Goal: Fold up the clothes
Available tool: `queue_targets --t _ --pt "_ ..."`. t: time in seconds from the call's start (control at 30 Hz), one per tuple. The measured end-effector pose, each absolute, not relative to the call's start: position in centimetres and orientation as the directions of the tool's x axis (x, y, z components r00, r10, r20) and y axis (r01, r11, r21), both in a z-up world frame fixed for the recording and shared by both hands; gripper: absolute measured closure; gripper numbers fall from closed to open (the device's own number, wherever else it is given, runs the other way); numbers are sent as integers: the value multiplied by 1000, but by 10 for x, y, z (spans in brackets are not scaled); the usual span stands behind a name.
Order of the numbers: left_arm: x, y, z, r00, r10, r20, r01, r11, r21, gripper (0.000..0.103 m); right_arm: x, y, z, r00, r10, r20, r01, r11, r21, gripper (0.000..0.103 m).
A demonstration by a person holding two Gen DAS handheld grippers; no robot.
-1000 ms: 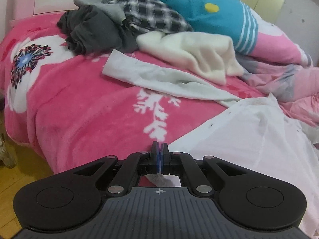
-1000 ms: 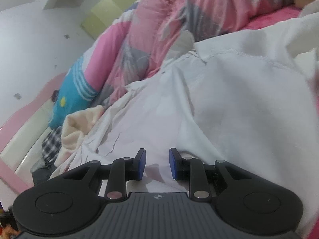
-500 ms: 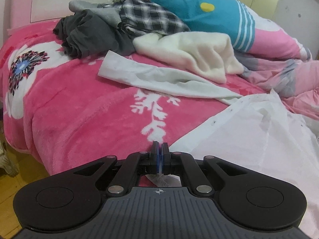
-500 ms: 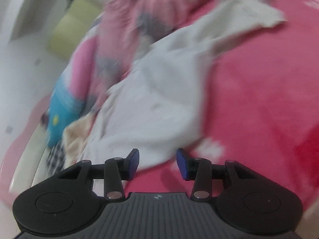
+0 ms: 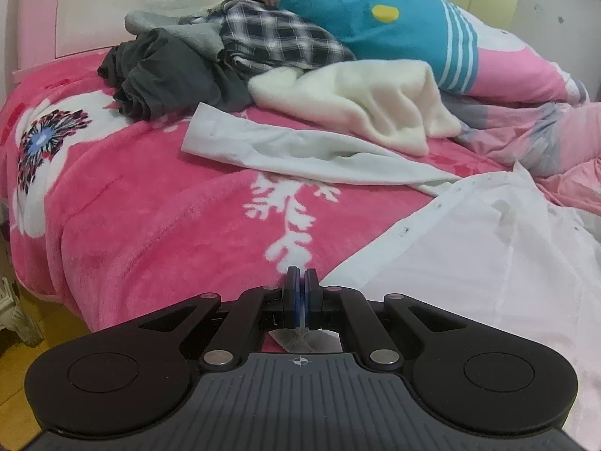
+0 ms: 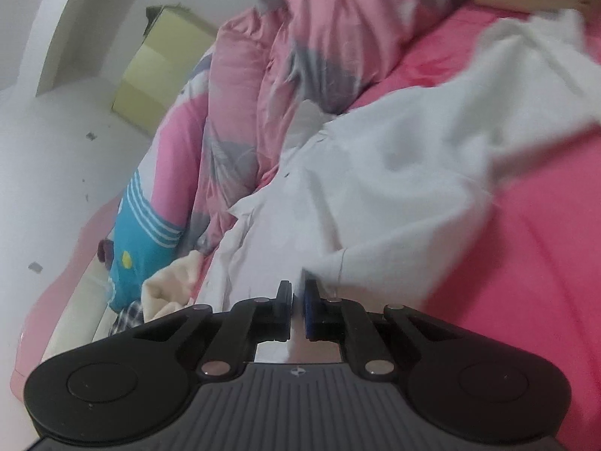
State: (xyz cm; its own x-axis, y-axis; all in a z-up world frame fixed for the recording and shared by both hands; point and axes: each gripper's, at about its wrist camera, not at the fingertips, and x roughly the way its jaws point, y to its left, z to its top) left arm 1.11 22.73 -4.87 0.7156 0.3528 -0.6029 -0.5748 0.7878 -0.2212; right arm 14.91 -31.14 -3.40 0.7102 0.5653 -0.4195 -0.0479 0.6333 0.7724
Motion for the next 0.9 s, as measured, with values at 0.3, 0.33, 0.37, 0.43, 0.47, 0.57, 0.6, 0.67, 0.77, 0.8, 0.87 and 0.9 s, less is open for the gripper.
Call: queue_targets --t 0.3,0.33,0.37,0.43,0.47,0.57,0.6,0.67,0.77,0.8,0.87,0.9 --pt "12 223 -49 710 369 -600 -575 795 -193 102 198 -315 -65 662 577 -478 19 625 780 67" --pt "13 223 -50 710 371 -599 -574 797 -187 102 186 -323 -58 694 572 -438 -7 613 790 59" --pt "13 222 -50 709 374 -598 -574 798 -181 102 173 -331 -50 724 563 -399 -32 605 795 55" --pt "14 221 -50 707 379 -597 -574 800 -173 102 148 -348 -39 762 548 -345 -49 580 813 55" --pt "15 221 -50 707 381 -596 -574 801 -169 102 137 -355 -38 767 545 -340 -38 567 823 55" --pt "15 220 -51 706 384 -595 -576 800 -168 102 113 -368 -47 746 560 -361 24 519 855 55" --pt "15 220 -51 706 385 -594 -577 800 -168 102 109 -370 -55 725 575 -379 65 491 869 55" --pt "15 219 -52 706 387 -593 -578 799 -167 102 108 -368 -71 691 593 -413 136 455 880 56" --pt "15 219 -52 709 387 -590 -576 800 -168 102 117 -362 -85 685 553 -475 206 478 854 63" --pt "14 220 -53 711 385 -588 -575 800 -171 102 121 -361 -86 694 542 -473 213 473 855 64" --pt "14 221 -53 716 380 -585 -573 799 -182 102 127 -361 -88 716 518 -468 215 475 853 67" --pt "13 222 -54 718 377 -585 -573 797 -190 102 130 -360 -89 725 501 -472 218 484 848 72"
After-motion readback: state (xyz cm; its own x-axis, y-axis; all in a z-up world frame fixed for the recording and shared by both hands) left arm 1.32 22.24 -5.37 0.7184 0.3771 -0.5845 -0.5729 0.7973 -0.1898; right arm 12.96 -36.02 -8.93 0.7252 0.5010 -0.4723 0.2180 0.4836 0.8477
